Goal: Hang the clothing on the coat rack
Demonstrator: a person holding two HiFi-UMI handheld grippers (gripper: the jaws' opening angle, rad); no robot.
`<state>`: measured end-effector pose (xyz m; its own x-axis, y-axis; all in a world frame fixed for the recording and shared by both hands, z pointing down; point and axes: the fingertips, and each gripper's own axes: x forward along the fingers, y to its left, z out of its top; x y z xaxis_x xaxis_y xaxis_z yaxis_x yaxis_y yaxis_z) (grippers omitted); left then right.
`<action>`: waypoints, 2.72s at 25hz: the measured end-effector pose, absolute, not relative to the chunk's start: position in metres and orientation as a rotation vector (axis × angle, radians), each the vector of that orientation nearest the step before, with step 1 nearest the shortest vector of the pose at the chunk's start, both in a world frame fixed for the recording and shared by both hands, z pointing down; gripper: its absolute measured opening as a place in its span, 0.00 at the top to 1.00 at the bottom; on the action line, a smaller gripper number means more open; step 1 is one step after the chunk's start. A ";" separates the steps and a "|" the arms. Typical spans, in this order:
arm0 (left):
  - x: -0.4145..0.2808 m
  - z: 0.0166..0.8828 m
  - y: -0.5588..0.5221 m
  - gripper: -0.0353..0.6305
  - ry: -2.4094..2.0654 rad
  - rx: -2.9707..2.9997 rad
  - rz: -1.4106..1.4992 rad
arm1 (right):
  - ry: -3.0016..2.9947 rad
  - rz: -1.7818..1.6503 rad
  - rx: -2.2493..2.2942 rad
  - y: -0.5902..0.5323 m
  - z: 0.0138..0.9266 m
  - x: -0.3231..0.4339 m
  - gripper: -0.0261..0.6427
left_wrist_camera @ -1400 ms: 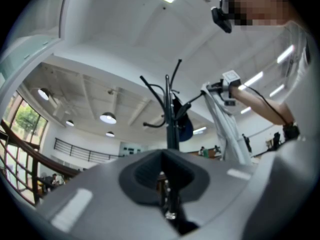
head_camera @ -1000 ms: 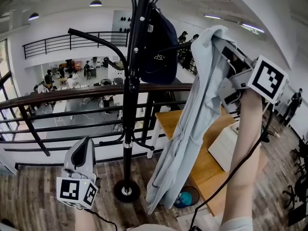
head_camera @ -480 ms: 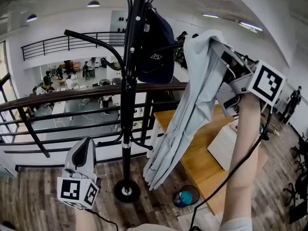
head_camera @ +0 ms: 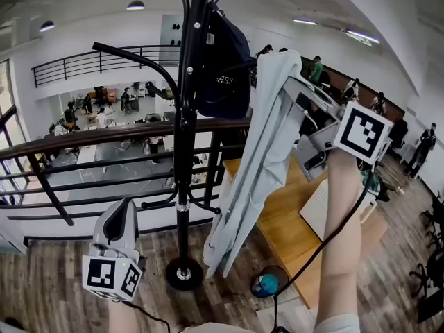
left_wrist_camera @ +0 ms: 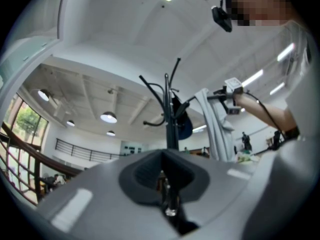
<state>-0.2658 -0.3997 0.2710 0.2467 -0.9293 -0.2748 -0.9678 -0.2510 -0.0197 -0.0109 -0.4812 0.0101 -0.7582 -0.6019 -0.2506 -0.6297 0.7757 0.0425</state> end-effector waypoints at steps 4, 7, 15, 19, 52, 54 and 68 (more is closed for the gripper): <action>-0.266 0.272 -0.395 0.93 1.806 -2.322 0.306 | 2.717 0.173 -0.969 -0.479 0.012 -0.005 0.93; -0.263 0.273 -0.390 0.93 1.808 -2.323 0.305 | 2.702 0.158 -0.978 -0.476 0.016 -0.001 0.90; -0.244 0.275 -0.375 0.93 1.794 -2.336 0.292 | 2.712 0.166 -0.987 -0.454 0.034 0.009 0.88; -0.231 0.277 -0.366 0.93 1.785 -2.344 0.284 | 2.697 0.172 -1.000 -0.442 0.043 0.016 0.87; -0.118 0.280 -0.271 0.93 1.734 -2.398 0.242 | 2.748 0.309 -1.215 -0.323 0.181 0.093 0.96; -0.114 0.276 -0.266 0.93 1.738 -2.394 0.242 | 2.750 0.316 -1.235 -0.317 0.186 0.098 0.96; -0.098 0.303 -0.239 0.93 1.786 -2.392 0.196 | 2.752 0.357 -1.349 -0.281 0.248 0.129 0.96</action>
<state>-0.0983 -0.2393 0.3031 0.2826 -0.9396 -0.1930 -0.9591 -0.2800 -0.0414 0.1292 -0.2808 0.2479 -0.6162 -0.7729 -0.1513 -0.7860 0.5910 0.1817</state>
